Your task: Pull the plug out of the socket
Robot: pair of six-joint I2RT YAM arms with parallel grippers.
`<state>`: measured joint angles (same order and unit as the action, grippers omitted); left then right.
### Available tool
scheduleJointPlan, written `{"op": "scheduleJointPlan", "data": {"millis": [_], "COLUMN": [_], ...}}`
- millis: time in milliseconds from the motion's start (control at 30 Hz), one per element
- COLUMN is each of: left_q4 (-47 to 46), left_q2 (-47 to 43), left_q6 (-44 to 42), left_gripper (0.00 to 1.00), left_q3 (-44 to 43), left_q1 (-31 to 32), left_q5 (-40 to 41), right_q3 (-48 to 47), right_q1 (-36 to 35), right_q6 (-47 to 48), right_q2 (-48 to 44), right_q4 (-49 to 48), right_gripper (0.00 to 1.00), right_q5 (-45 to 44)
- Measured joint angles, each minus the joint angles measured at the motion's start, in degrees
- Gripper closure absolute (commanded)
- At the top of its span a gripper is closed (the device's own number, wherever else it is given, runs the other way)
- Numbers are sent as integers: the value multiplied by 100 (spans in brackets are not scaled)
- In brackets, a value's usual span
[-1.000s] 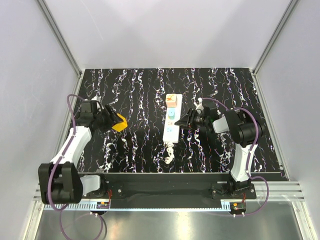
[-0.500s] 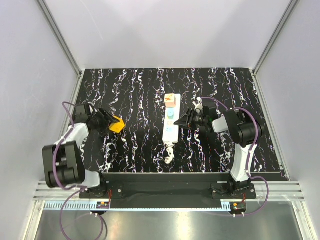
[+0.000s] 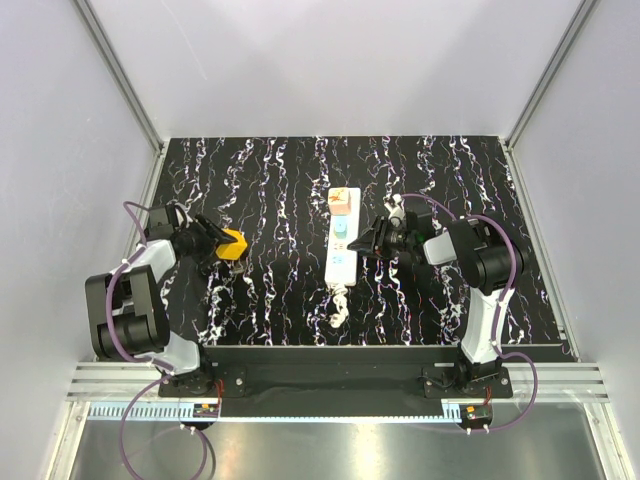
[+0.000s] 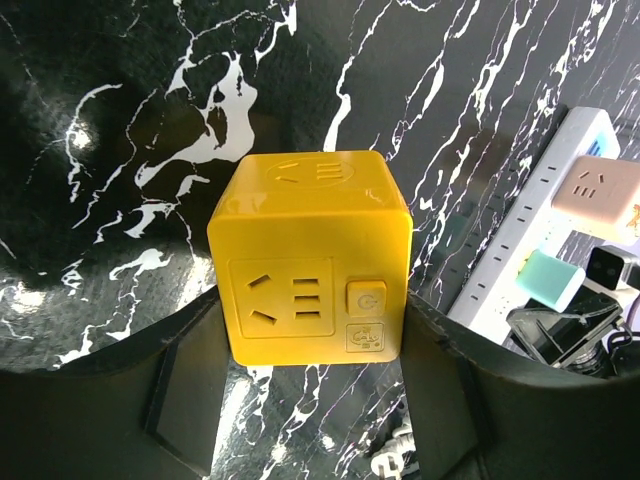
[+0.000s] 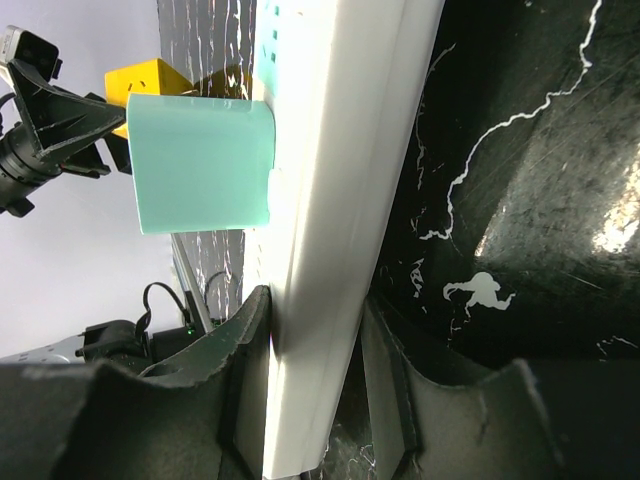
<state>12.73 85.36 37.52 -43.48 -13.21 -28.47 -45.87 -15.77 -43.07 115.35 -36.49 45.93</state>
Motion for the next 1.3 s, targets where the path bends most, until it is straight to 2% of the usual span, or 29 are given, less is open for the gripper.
{"op": "scheduleJointPlan", "data": {"millis": [33, 133, 200, 367, 533, 733, 867, 967, 1100, 1300], "left_q4": [13, 68, 151, 470, 802, 1207, 1287, 1325, 1488, 1541], "left_q2": [0, -13, -66, -420, -1062, -2481, -3388, -3748, -4022, -4264], "left_q6": [-20, -72, -146, -258, -297, -293, -256, -177, 46, 645], "left_gripper": [47, 33, 20, 9, 7, 11, 13, 13, 14, 15], "left_q3": [-7, -22, -26, -42, -42, -35, 26, 186, 448, 566], "left_q1": [-4, -4, -4, -4, -4, -4, 26, 238, 1154, 3182], "left_q5": [2, 20, 76, 330, 592, 964, 949, 890, 992, 1766], "right_q3": [-7, -44, -83, -116, -153, -245, -278, -278, -315, -404], "right_q1": [-2, -15, -39, -68, -76, -103, -118, -120, -122, -122], "right_q6": [2, 17, 24, 44, 59, 68, 68, 66, 55, 20], "right_q2": [0, 13, 35, 44, 44, 83, 92, 92, 111, 195], "right_q4": [11, 55, 66, 92, 170, 258, 293, 293, 332, 352], "right_gripper": [100, 100, 100, 100, 100, 100, 100, 100, 100, 100], "right_q5": [0, 4, 9, 2, 4, 26, 26, 26, 57, 160]}}
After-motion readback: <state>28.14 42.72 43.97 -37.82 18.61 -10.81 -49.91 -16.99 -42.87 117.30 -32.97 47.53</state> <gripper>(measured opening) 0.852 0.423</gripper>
